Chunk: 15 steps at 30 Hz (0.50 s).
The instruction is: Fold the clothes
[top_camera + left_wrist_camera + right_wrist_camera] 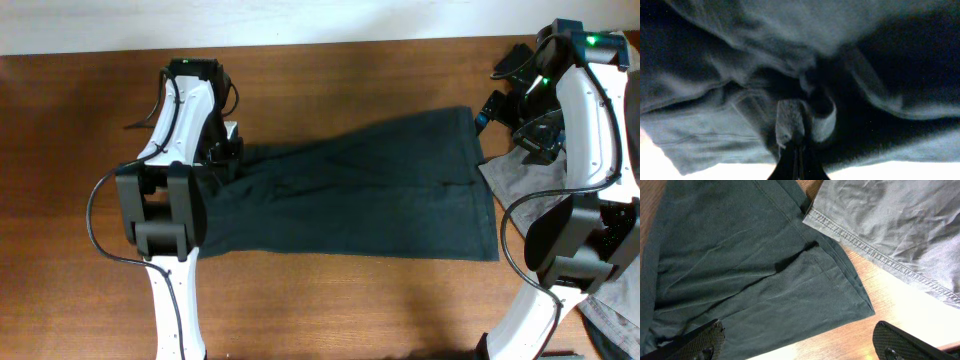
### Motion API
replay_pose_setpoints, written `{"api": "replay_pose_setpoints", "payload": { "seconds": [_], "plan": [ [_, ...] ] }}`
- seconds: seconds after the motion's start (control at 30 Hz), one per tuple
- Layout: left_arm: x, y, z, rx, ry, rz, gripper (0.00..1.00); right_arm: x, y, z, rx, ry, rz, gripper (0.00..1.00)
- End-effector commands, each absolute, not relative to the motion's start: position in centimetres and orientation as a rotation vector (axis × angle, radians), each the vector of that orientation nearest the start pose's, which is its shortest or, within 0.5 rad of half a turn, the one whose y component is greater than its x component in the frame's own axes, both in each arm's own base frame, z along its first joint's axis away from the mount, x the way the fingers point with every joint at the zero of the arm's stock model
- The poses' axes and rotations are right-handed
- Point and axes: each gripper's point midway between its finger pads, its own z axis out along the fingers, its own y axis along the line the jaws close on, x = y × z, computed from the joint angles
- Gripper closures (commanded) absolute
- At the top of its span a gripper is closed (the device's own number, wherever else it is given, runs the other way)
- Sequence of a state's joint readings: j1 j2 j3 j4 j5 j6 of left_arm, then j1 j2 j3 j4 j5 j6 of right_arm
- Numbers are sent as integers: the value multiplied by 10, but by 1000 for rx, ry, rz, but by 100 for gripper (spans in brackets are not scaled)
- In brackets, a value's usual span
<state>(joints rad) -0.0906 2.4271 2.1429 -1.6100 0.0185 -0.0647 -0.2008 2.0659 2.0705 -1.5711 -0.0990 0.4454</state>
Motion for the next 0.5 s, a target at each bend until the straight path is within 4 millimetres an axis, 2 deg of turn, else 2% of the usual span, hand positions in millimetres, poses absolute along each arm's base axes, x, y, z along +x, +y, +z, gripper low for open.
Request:
{"api": "replay_pose_setpoints", "payload": {
  "seconds": [0.0,0.1,0.13,0.17,0.2,0.33,0.47],
  "plan": [
    [392,-32,37,6,3458,37,99,389,-60,166,991,2971,161,1],
    [397,-31,35,-1,3438,32,99,389,-60,166,991,2971,161,1],
    [398,-30,35,-2,3430,31,94,389,-60,166,991,2971,161,1],
    [399,-31,35,-2,3427,29,80,389,-60,166,992,2971,160,1],
    [400,-31,34,-2,3425,29,74,389,-60,166,991,2971,161,1],
    [402,-37,34,-8,3415,-26,65,389,-60,166,991,2971,161,1],
    [413,-50,32,-21,3368,-159,62,389,-60,166,991,2971,161,1]
  ]
}}
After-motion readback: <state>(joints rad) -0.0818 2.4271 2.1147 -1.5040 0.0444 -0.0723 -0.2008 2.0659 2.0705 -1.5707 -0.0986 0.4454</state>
